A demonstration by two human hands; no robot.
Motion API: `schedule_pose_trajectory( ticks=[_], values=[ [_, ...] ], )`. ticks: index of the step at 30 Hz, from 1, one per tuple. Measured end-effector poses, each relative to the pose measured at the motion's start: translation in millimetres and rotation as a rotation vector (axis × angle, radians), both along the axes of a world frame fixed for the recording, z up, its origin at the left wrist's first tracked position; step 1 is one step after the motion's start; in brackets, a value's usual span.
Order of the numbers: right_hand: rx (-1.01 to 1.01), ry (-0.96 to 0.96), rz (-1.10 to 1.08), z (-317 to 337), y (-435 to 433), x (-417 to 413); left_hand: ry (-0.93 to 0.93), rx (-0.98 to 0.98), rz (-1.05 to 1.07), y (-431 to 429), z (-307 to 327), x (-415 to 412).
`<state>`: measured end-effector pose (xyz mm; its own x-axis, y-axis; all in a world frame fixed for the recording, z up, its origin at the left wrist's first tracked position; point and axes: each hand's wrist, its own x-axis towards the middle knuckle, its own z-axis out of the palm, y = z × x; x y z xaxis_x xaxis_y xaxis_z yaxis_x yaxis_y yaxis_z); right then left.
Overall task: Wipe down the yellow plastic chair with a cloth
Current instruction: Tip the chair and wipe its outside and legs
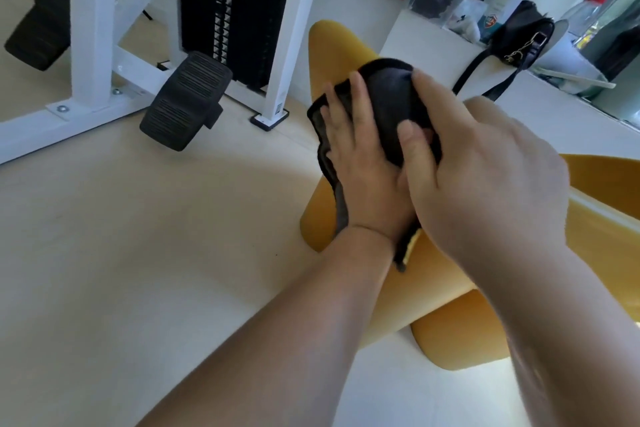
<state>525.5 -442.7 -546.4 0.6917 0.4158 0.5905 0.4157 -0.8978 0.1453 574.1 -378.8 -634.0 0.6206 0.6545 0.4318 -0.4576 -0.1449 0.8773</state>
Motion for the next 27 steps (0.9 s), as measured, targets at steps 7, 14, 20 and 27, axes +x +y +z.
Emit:
schedule_pose_trajectory(
  ticks=[7,14,20,27],
  values=[
    [-0.069,0.003,0.021,-4,-7,-4,-0.047,0.071,0.000,27,-13,21],
    [-0.164,-0.006,-0.119,-1,34,1,-0.080,-0.031,-0.082,53,-10,40],
    [-0.137,-0.153,-0.136,-19,43,7,0.029,0.011,-0.037,20,-22,27],
    [-0.194,-0.179,-0.160,-24,43,9,-0.104,0.044,-0.110,80,-27,65]
  ],
)
